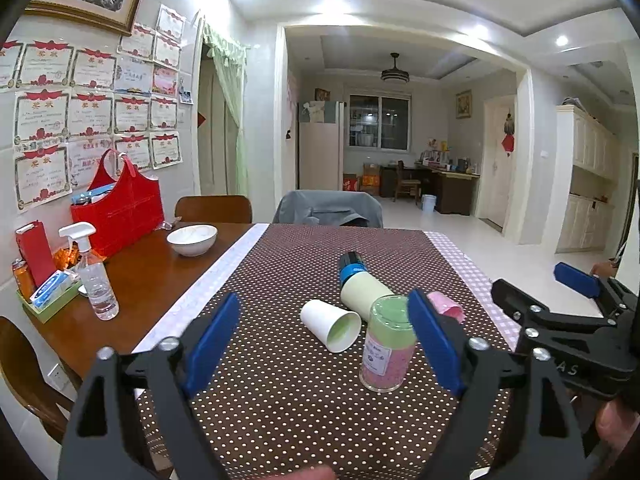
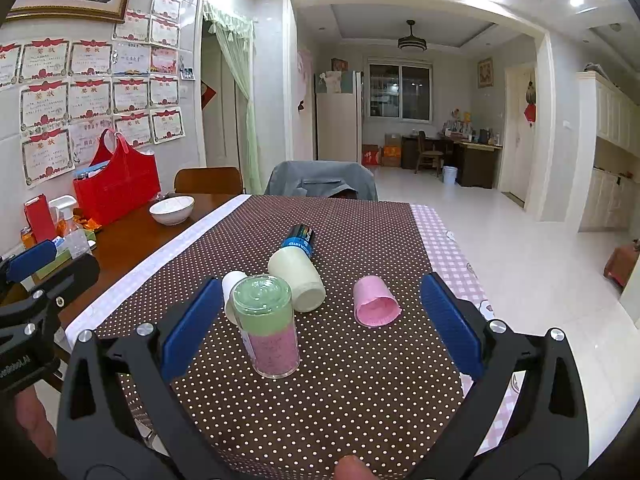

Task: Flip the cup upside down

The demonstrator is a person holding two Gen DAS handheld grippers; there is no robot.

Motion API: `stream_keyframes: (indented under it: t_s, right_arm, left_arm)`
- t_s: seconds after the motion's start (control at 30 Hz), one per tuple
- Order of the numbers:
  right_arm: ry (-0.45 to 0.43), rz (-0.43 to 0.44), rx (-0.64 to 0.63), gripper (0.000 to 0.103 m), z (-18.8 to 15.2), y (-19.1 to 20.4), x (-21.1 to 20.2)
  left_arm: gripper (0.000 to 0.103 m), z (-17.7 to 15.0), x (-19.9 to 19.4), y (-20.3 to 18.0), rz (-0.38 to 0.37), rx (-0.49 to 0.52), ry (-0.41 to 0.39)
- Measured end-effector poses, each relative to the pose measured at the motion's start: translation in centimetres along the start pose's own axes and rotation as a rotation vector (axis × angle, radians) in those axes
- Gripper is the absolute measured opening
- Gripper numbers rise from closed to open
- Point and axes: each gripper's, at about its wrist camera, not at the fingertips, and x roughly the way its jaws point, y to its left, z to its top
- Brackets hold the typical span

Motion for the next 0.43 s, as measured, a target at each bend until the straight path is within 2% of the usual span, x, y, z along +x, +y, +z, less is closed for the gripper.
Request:
stream_keyframes:
  t_s: [0.1,0.43]
  right_arm:
    - [0.001,0.001,0.001,0.097,0.00,0.01,0.09]
    - [0.006,0.006,0.005,0.097,-0.15,-0.02,0.20]
  left_arm:
    - [0.094,0.09,-0.54,0.20,-0.014,-0.005,-0.044]
    - [0.094,0.15,0.04,0.38,-0.010,-0.018,-0.014]
